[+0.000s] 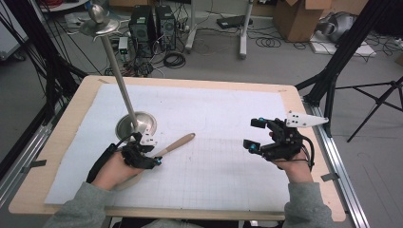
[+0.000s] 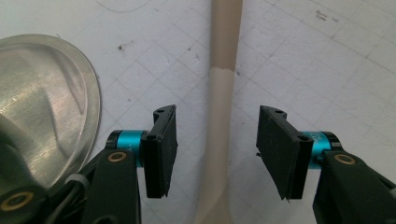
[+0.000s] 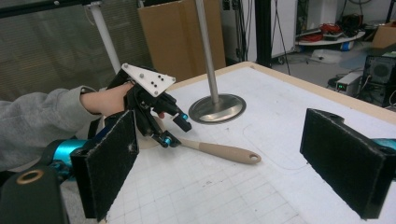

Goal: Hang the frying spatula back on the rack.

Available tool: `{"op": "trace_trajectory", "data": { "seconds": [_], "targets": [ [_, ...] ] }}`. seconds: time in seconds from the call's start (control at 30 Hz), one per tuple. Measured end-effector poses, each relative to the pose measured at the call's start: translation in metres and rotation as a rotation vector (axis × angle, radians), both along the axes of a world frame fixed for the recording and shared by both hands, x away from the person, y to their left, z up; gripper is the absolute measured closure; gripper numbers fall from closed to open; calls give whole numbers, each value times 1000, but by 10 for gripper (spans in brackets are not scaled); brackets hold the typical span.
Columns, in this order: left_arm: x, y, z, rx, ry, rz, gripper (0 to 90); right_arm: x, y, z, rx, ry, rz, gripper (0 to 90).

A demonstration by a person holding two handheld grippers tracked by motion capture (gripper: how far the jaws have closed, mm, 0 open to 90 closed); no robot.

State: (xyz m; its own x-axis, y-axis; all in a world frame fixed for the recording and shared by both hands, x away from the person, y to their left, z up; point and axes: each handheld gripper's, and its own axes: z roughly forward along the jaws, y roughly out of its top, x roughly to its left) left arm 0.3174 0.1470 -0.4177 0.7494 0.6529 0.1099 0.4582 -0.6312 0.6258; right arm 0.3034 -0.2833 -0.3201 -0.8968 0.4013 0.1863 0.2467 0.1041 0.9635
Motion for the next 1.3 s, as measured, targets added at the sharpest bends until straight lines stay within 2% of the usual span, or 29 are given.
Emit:
{"op": "trace_trajectory", "data": {
  "seconds": [0.33, 0.37, 0.53, 0.87, 1.2, 1.3],
  "targets": [
    [1, -1, -3, 53, 19, -13, 541, 0, 0, 0, 2, 2, -3, 106],
    [2, -1, -2, 71, 19, -23, 554, -1, 0, 0, 1, 7, -2, 106],
    [2, -4, -4, 88, 16, -29, 573, -1, 0, 0, 2, 7, -2, 106],
    [3, -3, -2, 97, 45, -28, 630, -1, 0, 0, 1, 8, -2, 106],
    [4, 0, -3, 70, 65, -21, 646, -1, 1, 0, 2, 10, 2, 106],
    [5, 3, -2, 75, 79, -20, 648, -1, 0, 0, 1, 2, -1, 106]
  ]
}}
